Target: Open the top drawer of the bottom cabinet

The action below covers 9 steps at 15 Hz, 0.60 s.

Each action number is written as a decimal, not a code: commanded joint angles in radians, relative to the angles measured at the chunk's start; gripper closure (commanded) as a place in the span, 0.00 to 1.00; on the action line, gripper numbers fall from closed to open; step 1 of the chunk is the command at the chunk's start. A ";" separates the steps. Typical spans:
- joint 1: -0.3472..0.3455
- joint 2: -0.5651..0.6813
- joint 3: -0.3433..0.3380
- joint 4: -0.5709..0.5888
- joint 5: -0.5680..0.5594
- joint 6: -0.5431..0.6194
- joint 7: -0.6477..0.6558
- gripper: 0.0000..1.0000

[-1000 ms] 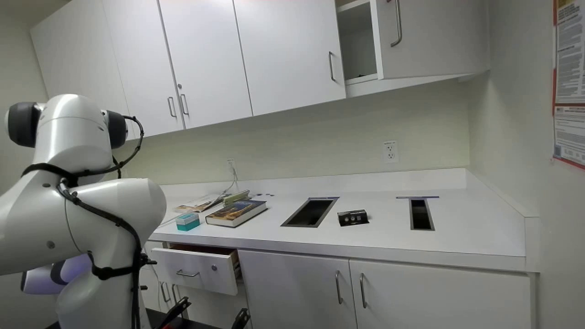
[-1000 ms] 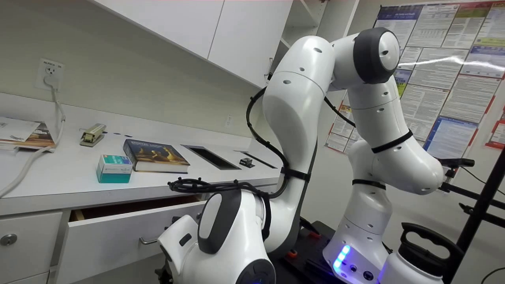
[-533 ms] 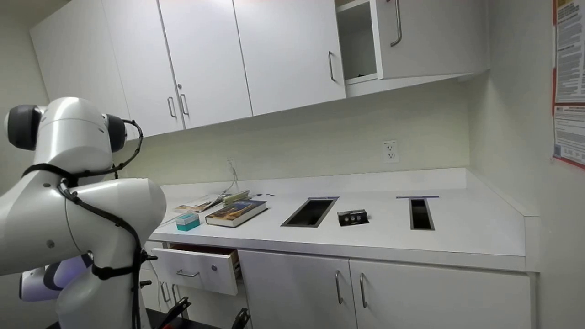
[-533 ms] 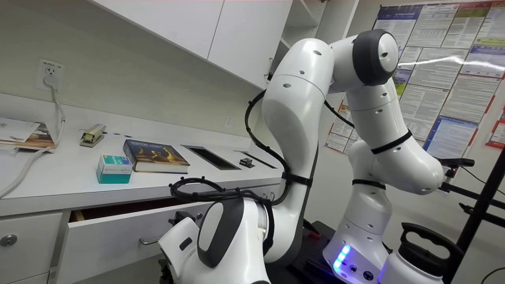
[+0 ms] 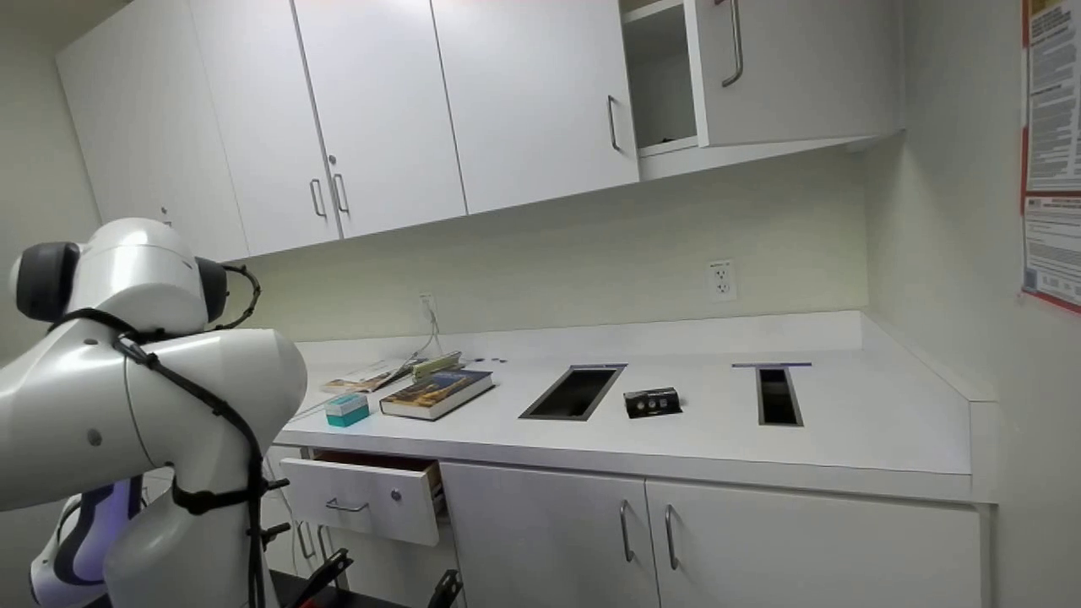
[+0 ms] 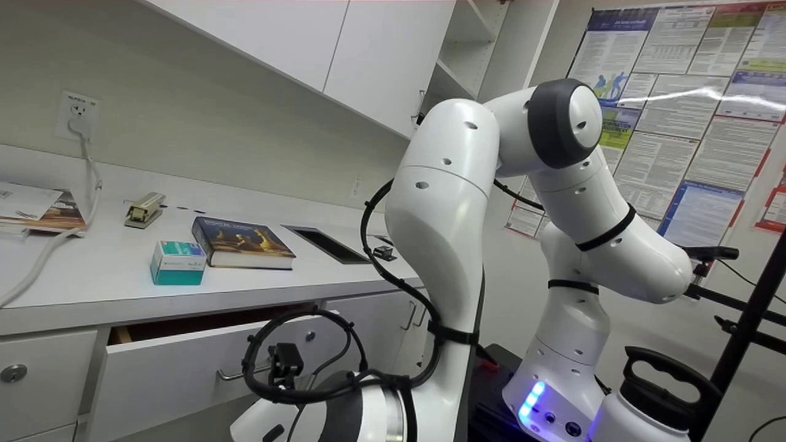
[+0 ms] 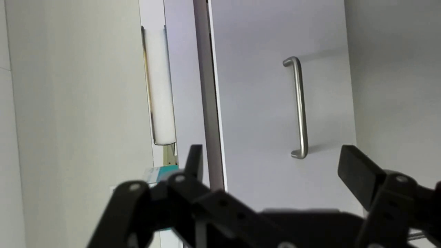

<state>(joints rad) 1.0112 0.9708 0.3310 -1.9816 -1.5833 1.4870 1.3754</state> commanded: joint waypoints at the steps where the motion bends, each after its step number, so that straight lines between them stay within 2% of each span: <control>1: -0.029 0.055 -0.006 0.049 -0.065 0.030 -0.011 0.00; 4: -0.063 0.069 -0.020 0.045 -0.157 0.061 0.004 0.00; 6: -0.080 0.090 -0.022 0.065 -0.199 0.041 0.011 0.00; 7: -0.085 0.081 0.002 0.042 -0.180 0.019 -0.002 0.00; 9: -0.102 0.088 0.001 0.052 -0.199 0.019 -0.002 0.00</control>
<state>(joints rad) 0.9289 1.0520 0.3118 -1.9312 -1.7687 1.5228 1.3769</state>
